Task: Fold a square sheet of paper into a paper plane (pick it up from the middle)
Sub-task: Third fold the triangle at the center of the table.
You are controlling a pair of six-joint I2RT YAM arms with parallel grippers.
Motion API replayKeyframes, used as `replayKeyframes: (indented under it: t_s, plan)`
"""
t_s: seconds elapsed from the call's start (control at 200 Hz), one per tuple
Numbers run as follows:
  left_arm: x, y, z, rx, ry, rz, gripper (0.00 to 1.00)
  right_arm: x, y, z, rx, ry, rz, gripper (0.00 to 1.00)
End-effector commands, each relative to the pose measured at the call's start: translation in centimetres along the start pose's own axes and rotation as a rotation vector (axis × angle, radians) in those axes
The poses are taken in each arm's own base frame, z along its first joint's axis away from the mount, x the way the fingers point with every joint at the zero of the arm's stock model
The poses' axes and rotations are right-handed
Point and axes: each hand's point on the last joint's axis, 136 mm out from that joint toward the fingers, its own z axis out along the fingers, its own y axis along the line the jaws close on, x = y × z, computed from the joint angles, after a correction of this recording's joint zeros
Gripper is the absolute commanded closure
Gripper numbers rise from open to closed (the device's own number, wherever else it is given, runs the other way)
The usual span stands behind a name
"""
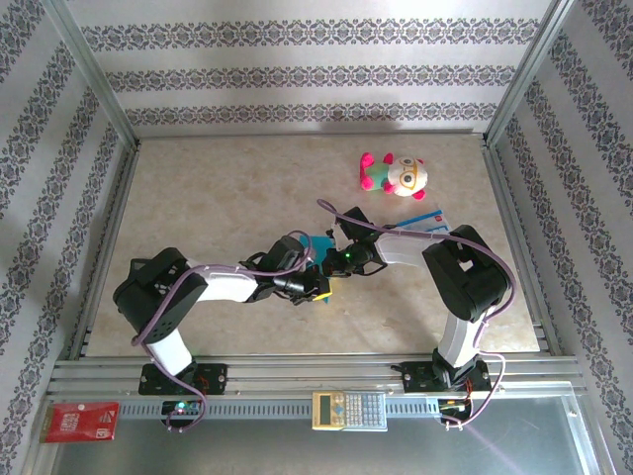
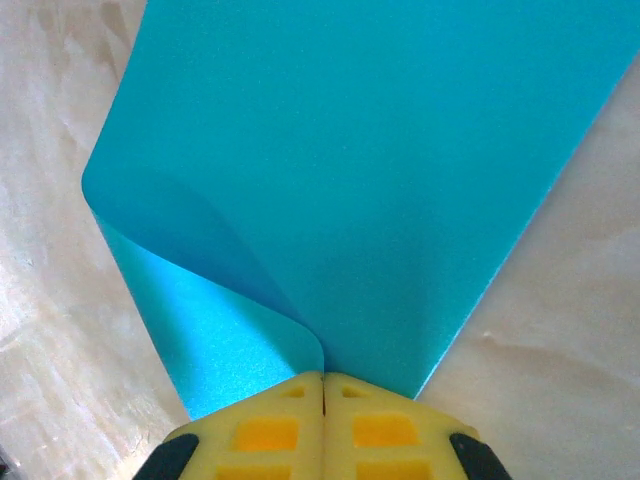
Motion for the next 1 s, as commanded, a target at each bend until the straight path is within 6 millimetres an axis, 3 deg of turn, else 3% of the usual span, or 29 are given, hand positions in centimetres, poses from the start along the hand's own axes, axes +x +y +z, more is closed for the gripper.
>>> replayKeyframes:
  t_s: [0.0, 0.32, 0.485, 0.61, 0.994]
  plan:
    - [-1.0, 0.9, -0.6, -0.021, -0.045, 0.001, 0.92, 3.0, -3.3, 1.4, 0.104, 0.083, 0.057, 0.98]
    - [-0.9, 3.7, 1.0, -0.078, -0.015, -0.023, 0.93, 3.2, -3.5, 1.5, 0.111, 0.087, 0.056, 0.98]
    - [-1.4, 2.2, 0.0, -0.053, -0.039, 0.007, 0.91, 3.3, -3.6, 1.4, 0.113, 0.088, 0.056, 0.98]
    - [-2.3, 2.1, -1.2, -0.046, -0.077, 0.003, 0.90, 3.2, -3.6, 1.5, 0.113, 0.086, 0.056, 0.98]
    - [-2.2, 6.0, 0.4, -0.136, -0.032, -0.039, 0.91, 3.2, -3.6, 1.5, 0.113, 0.087, 0.054, 0.98]
